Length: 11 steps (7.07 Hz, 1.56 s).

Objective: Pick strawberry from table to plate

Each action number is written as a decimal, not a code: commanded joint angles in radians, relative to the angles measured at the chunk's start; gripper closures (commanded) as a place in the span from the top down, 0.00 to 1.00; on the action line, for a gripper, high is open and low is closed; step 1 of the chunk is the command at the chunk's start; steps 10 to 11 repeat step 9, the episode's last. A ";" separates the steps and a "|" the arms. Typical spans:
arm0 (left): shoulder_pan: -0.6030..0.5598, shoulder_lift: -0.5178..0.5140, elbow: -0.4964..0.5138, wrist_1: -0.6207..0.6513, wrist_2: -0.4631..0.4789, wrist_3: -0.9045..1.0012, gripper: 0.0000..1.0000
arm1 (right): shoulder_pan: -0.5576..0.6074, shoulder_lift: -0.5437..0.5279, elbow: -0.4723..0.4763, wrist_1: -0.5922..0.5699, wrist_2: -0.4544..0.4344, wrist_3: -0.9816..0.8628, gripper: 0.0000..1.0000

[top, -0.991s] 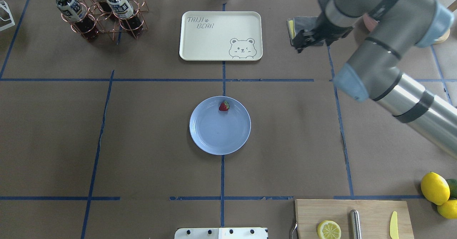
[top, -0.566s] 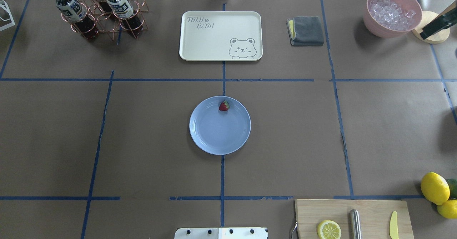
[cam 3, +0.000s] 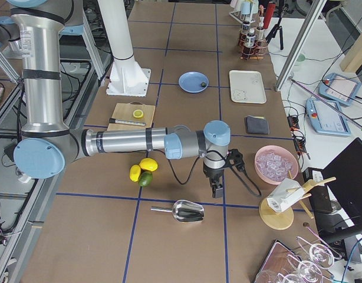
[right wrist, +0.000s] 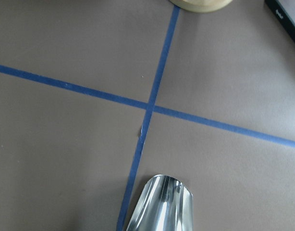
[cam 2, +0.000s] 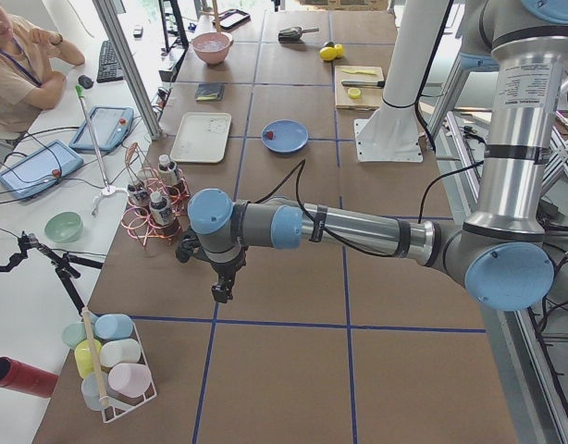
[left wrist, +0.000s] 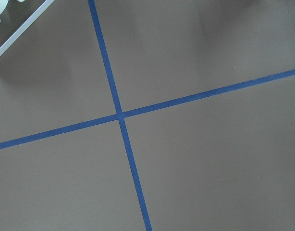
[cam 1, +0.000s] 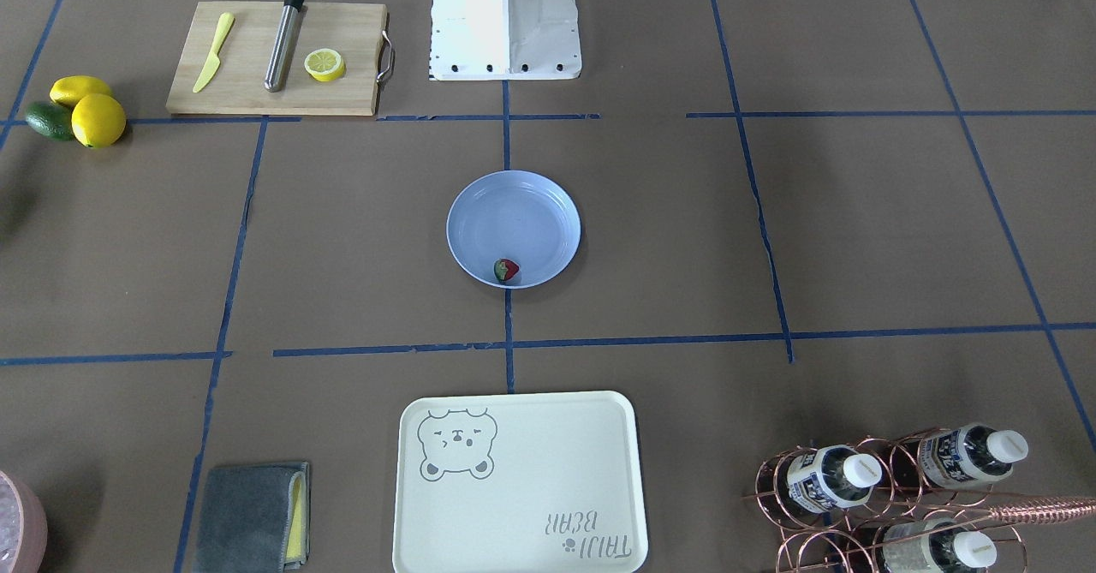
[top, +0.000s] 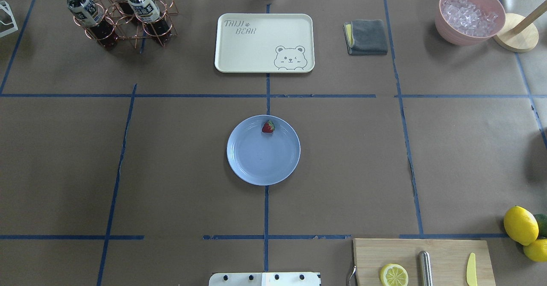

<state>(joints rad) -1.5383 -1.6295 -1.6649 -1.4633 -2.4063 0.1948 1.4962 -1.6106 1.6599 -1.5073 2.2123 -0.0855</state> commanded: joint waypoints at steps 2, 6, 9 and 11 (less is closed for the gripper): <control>0.000 0.000 -0.002 -0.002 -0.008 0.000 1.00 | 0.059 -0.034 -0.005 0.002 0.086 0.004 1.00; 0.000 0.000 -0.010 -0.002 -0.008 0.000 1.00 | 0.058 -0.046 -0.003 0.073 0.079 -0.003 1.00; 0.000 0.002 -0.007 -0.002 -0.007 0.000 1.00 | 0.058 -0.069 -0.003 0.073 0.084 -0.002 1.00; 0.000 0.002 -0.007 -0.002 -0.007 0.000 1.00 | 0.058 -0.069 -0.003 0.073 0.084 -0.002 1.00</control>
